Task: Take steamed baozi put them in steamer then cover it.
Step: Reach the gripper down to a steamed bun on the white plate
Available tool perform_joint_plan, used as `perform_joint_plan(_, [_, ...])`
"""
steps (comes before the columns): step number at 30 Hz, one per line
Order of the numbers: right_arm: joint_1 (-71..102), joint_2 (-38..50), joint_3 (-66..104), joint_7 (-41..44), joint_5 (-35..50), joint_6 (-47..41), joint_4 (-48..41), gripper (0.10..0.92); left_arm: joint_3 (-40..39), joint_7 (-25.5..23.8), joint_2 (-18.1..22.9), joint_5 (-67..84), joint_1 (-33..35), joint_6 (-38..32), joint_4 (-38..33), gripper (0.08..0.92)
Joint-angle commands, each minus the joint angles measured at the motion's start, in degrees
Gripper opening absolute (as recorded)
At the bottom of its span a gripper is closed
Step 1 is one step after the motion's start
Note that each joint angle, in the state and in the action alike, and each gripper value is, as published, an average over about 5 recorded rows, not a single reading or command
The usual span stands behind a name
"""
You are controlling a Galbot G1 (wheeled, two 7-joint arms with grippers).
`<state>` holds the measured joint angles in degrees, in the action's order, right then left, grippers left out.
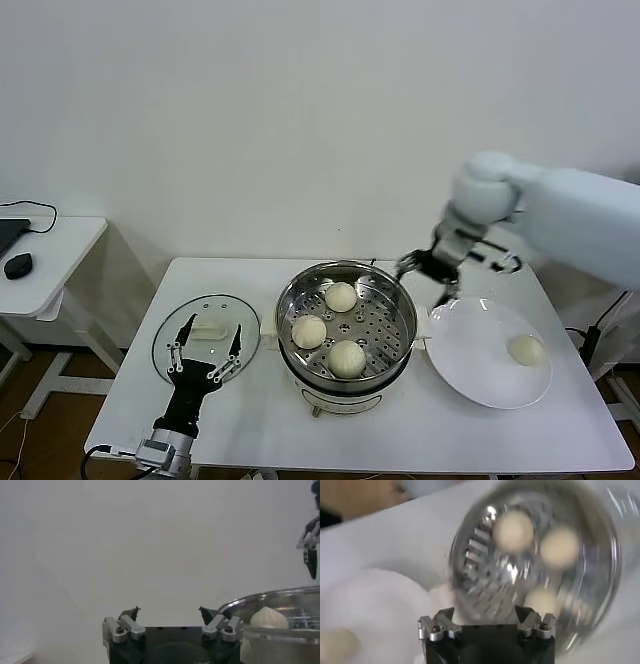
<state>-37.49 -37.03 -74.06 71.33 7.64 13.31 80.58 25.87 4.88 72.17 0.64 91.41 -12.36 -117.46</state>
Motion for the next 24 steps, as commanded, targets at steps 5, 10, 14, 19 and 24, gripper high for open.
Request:
perform_joint_plan(5, [12.07,11.45,2.5,-1.55,3.44,-7.69,-21.07,0.823,0.04,0.1,-0.08,-0.05,0.21,0.09,-0.38,0.823])
perform_joint_plan(10, [19.19,11.29,7.02,-4.89,0.36,-7.86,-23.49,0.823,0.39,0.19,-0.11,-0.08,0.55,-0.03,-0.6,0.823])
perform_joint_plan(14, [25.14,9.5,12.06,-6.42,-1.35,-7.71,-26.52,0.823,0.34,0.14,0.0,-0.59,0.75,-0.17,-0.51,0.823])
perform_joint_plan(19, [29.1,6.94,15.11,-7.75,-2.19,-7.77,-28.82,0.823,0.34,0.07,0.28,-1.25,1.06,-0.28,-0.49,0.823])
perform_joint_plan(24, [31.53,4.64,17.19,-7.74,-3.55,-7.86,-31.44,0.823,0.53,0.07,0.43,-1.28,1.24,-0.27,-0.51,0.823])
